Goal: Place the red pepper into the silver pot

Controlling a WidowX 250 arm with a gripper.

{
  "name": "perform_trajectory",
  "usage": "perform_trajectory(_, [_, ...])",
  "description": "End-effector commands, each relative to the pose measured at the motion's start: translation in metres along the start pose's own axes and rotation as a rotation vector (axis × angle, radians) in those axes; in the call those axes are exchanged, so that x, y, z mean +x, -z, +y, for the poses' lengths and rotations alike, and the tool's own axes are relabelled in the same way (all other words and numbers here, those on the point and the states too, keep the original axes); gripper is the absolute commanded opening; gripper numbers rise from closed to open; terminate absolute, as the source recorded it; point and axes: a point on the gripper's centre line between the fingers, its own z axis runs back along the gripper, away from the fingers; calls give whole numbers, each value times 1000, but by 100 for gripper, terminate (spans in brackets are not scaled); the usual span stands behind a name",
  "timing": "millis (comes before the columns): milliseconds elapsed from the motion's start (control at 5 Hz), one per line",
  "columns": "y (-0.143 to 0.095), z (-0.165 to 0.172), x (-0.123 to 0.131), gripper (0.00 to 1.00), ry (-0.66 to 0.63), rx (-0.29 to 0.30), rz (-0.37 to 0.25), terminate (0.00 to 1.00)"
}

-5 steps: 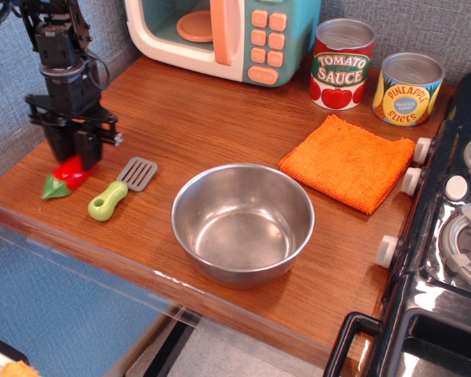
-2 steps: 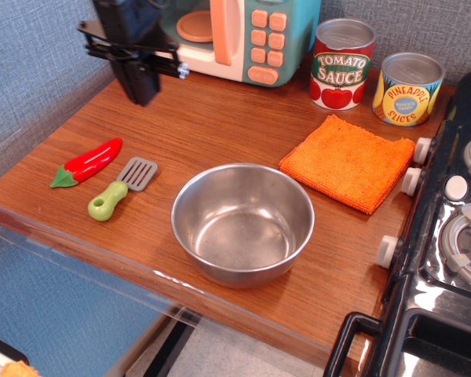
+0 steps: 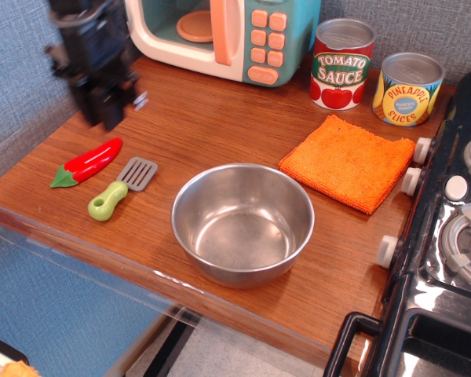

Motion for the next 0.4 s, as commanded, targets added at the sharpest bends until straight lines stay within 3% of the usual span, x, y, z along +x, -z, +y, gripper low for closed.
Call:
perform_trajectory(0, [29, 47, -33, 100, 70, 13, 65, 0])
perform_trajectory(200, [44, 51, -34, 100, 101, 13, 102, 0])
